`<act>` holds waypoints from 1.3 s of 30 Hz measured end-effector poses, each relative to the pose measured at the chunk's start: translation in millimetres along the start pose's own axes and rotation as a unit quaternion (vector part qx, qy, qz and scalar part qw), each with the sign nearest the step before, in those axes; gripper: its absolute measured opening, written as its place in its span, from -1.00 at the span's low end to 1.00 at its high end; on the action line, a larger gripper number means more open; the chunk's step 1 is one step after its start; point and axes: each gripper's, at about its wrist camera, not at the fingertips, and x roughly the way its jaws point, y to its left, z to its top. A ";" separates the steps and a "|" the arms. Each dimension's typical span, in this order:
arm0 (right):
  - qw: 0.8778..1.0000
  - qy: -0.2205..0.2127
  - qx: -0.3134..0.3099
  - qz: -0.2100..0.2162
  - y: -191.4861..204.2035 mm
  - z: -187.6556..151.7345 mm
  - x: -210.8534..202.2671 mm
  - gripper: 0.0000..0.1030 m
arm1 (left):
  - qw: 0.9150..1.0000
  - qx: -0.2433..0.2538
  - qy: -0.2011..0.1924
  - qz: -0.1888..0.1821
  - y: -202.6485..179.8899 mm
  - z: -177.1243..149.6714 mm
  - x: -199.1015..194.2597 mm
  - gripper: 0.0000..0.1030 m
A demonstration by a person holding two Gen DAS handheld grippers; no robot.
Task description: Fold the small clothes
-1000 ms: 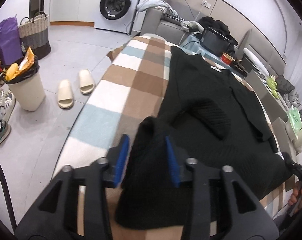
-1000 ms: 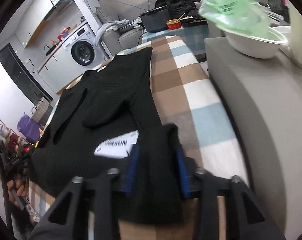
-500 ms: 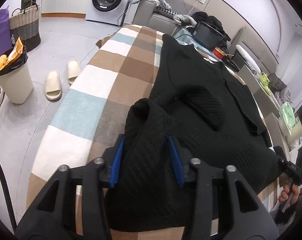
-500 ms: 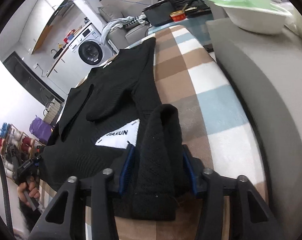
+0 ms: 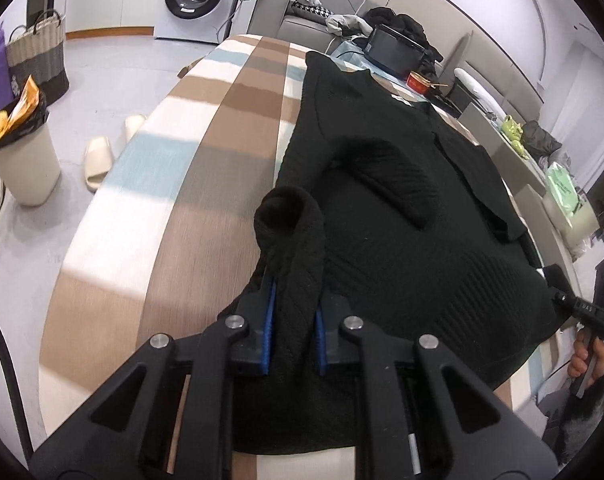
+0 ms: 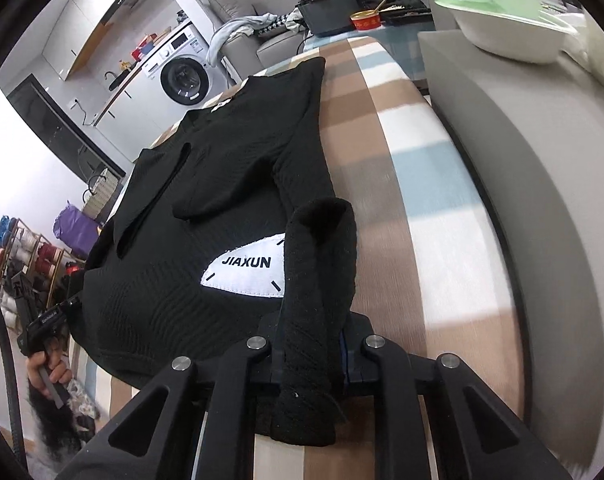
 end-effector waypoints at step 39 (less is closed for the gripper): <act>0.997 -0.046 0.041 0.044 -7.1 -39.5 -61.9 -0.15 | 0.999 -0.013 -0.034 0.031 2.2 -31.6 -61.3 -0.57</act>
